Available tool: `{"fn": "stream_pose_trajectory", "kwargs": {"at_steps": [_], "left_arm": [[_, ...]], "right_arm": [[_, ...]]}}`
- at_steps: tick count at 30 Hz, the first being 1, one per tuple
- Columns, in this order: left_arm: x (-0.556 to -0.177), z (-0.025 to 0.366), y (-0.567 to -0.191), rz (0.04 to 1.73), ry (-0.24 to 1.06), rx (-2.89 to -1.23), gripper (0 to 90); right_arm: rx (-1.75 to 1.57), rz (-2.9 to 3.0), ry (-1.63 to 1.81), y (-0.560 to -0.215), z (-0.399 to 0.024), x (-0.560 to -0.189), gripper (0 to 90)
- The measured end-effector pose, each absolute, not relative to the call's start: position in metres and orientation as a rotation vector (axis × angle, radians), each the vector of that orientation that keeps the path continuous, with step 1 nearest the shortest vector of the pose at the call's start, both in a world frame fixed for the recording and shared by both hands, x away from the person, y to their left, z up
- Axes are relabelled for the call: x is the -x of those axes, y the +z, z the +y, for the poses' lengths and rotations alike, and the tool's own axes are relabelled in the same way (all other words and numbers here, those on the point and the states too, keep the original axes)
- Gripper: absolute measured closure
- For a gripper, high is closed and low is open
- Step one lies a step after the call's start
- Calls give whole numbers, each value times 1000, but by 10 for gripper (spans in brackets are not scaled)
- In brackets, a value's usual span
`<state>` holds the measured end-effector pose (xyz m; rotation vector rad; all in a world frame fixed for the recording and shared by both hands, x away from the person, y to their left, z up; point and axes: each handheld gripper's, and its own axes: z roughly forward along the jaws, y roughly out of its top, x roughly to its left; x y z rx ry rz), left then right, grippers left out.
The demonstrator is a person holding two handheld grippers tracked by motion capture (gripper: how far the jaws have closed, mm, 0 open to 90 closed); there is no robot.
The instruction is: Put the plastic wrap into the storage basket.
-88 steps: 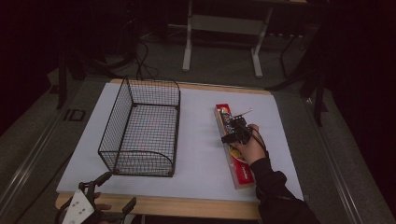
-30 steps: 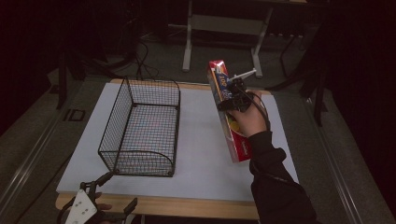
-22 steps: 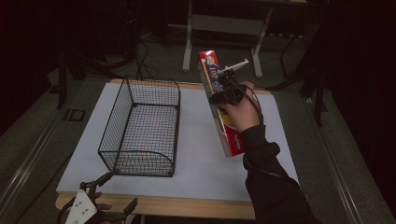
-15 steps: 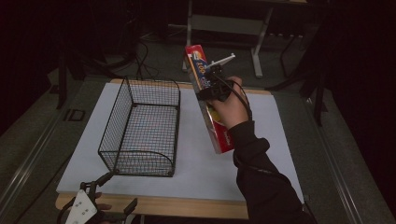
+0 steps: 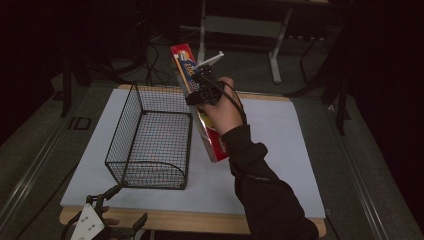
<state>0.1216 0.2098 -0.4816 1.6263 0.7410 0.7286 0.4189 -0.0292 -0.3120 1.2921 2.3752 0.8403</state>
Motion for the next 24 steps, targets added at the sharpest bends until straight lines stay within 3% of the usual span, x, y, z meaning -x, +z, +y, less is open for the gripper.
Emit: {"fn": "stream_pose_trajectory", "kwargs": {"at_steps": [24], "left_arm": [[-120, 211, -482, 729, 728, -1628, 1]], "right_arm": [[-1156, 2416, 966, -314, 62, -404, 394]]}}
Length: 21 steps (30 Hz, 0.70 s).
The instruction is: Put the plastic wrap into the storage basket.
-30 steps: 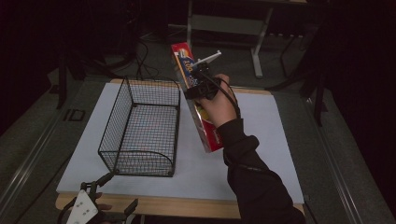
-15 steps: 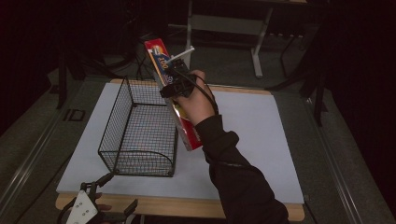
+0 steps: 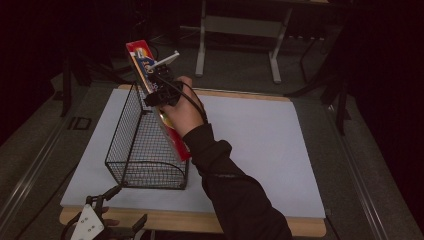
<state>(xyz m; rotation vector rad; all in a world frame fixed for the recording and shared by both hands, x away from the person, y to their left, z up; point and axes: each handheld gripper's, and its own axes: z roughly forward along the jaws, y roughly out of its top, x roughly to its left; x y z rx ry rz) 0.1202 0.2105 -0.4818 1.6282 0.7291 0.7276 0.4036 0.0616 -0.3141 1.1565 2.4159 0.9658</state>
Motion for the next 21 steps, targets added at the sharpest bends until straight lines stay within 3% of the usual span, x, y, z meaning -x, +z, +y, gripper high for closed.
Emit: {"fn": "stream_pose_trajectory", "kwargs": {"at_steps": [21], "left_arm": [[-120, 211, -482, 724, 727, -1629, 1]], "right_arm": [[-1253, 2442, 950, -381, 87, -414, 393]]}}
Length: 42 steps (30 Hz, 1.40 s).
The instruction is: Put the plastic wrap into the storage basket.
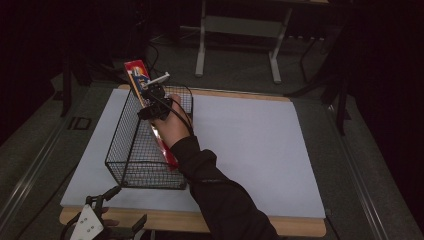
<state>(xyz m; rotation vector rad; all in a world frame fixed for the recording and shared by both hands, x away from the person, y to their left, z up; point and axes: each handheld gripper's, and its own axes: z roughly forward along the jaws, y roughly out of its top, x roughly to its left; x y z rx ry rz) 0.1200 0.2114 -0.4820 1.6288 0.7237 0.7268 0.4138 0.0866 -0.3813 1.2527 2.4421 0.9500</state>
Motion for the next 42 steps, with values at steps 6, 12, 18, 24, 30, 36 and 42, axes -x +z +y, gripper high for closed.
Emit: {"fn": "stream_pose_trajectory", "kwargs": {"at_steps": [6, 12, 18, 24, 30, 36, 42], "left_arm": [[-120, 212, -482, 723, 725, -1631, 1], [-120, 212, -482, 721, 726, -1628, 1], [-120, 212, -482, 721, 725, -1631, 1], [-120, 212, -482, 720, 724, -1632, 1], [-120, 212, -482, 721, 724, -1632, 1], [-120, 211, -482, 721, 722, -1632, 1], [-120, 212, -482, 722, 718, -1631, 1]], "right_arm": [[-1275, 2469, 920, -397, 91, -416, 391], [-1291, 2477, 874, -414, 92, -419, 392], [-1325, 2471, 862, -423, 88, -422, 390], [-1328, 2479, 831, -431, 88, -425, 390], [-1326, 2480, 847, -432, 85, -425, 384], [-1322, 2485, 840, -439, 85, -426, 378], [-1309, 2495, 843, -439, 84, -426, 369]]}}
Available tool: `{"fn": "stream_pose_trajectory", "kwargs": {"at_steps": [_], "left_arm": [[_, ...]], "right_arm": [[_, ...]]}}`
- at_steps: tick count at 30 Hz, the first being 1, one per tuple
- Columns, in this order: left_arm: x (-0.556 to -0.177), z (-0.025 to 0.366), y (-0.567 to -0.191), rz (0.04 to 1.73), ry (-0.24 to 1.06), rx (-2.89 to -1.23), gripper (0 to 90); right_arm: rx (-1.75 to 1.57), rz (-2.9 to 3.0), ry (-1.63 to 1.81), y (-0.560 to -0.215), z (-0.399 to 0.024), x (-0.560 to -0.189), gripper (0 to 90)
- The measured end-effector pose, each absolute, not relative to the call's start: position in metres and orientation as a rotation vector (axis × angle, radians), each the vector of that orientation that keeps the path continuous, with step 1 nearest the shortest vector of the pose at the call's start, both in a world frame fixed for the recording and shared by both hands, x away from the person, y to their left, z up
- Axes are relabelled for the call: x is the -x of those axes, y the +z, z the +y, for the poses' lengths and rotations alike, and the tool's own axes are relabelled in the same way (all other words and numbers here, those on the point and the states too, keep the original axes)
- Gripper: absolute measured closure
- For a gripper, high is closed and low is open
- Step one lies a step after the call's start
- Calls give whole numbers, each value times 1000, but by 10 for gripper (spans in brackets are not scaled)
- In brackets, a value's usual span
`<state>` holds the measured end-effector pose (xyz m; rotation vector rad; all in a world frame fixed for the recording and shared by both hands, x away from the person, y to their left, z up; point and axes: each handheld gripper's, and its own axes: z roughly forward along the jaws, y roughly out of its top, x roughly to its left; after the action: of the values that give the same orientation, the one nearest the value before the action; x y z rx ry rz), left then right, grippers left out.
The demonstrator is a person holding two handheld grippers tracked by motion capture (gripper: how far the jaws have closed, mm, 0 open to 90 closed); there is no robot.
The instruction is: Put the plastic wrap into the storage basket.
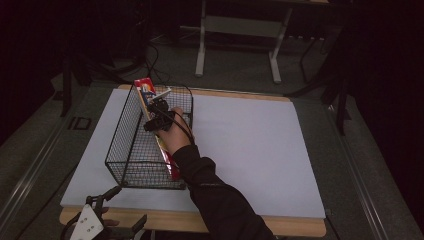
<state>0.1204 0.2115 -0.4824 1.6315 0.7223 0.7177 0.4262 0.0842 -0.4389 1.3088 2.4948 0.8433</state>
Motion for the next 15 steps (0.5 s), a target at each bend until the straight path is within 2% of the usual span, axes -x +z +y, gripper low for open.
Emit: {"fn": "stream_pose_trajectory", "kwargs": {"at_steps": [4, 10, 11, 12, 15], "left_arm": [[-120, 211, -482, 722, 718, -1632, 1], [-121, 211, -482, 723, 718, -1635, 1], [-121, 211, -483, 723, 719, -1636, 1], [-121, 211, -483, 722, 719, -1637, 1], [-121, 210, -483, 724, 718, -1637, 1]], "right_arm": [[-1302, 2502, 860, -438, 82, -426, 362], [-1271, 2509, 929, -430, 74, -423, 286], [-1268, 2508, 949, -428, 72, -422, 264], [-1224, 2522, 989, -423, 67, -419, 197], [-1165, 2543, 1021, -418, 60, -414, 174]]}}
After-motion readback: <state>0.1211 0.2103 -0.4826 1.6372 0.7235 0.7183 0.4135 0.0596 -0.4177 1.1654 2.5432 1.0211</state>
